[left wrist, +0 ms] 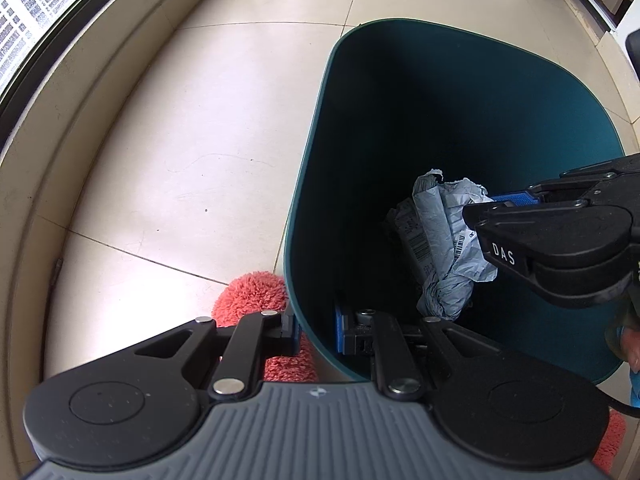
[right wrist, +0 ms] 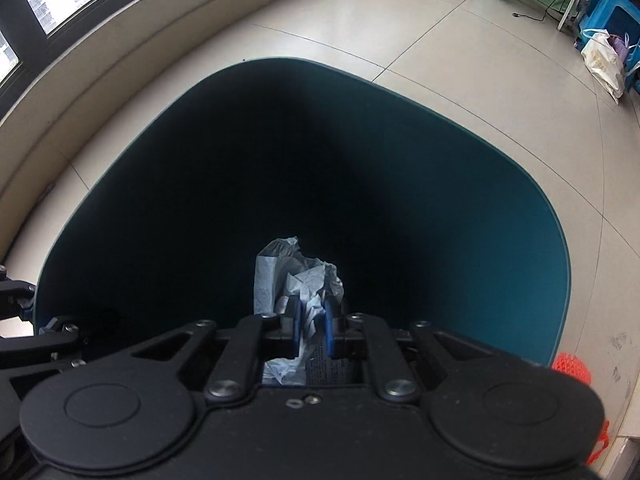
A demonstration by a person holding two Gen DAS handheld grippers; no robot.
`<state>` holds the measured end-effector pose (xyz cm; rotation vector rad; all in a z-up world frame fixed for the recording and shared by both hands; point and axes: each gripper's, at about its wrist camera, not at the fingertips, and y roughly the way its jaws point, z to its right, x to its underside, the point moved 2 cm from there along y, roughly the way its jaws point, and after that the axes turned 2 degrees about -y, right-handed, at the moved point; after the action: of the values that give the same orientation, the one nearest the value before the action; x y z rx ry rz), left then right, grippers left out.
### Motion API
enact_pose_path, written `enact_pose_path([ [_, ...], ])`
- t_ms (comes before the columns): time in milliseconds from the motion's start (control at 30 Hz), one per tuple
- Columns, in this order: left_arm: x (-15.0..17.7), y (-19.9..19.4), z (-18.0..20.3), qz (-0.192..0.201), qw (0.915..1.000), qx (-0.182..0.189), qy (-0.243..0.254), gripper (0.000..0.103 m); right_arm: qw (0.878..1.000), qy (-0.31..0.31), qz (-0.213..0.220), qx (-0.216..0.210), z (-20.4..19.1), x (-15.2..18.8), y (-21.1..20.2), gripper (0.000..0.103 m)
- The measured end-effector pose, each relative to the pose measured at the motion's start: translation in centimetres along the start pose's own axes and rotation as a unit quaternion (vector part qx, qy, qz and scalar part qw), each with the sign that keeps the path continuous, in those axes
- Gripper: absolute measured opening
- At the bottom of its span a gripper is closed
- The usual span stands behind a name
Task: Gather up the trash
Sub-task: 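Carry the blue-grey bag into the bin and open right tool, then lower right tool to the teal cloth and grasp its edge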
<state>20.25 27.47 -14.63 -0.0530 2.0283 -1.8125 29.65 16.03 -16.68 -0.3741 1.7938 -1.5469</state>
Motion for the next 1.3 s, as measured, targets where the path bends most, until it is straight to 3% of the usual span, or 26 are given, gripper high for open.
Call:
enact_pose_path([
  [133,0.0,0.0,0.0,0.0,1.0,0.002,0.0,0.015,1.0,-0.002,-0.021,-0.006,-0.1,-0.3,0.9,0.018],
  [300,0.1,0.1,0.0,0.0,1.0,0.003,0.0,0.015,1.0,-0.004,-0.012,-0.016,0.3,-0.4,-0.1,0.022],
  [433,0.1,0.1,0.0,0.001,1.0,0.002,0.001,0.015,0.999,-0.007,0.01,-0.034,1.1,-0.1,-2.9,0.031],
  [767,0.2,0.1,0.6,0.002,0.9999,-0.012,0.006,0.015,0.996,0.025,0.071,-0.053,5.8,2.4,-11.1,0.036],
  [1000,0.1,0.0,1.0,0.001,0.9998,-0.02,0.006,0.015,0.993,0.064,0.093,-0.027,9.3,6.0,-14.5,0.043],
  [1300,0.2,0.1,1.7,0.002,0.9991,-0.04,0.016,0.015,0.982,0.177,0.067,0.01,17.5,13.0,-12.8,0.049],
])
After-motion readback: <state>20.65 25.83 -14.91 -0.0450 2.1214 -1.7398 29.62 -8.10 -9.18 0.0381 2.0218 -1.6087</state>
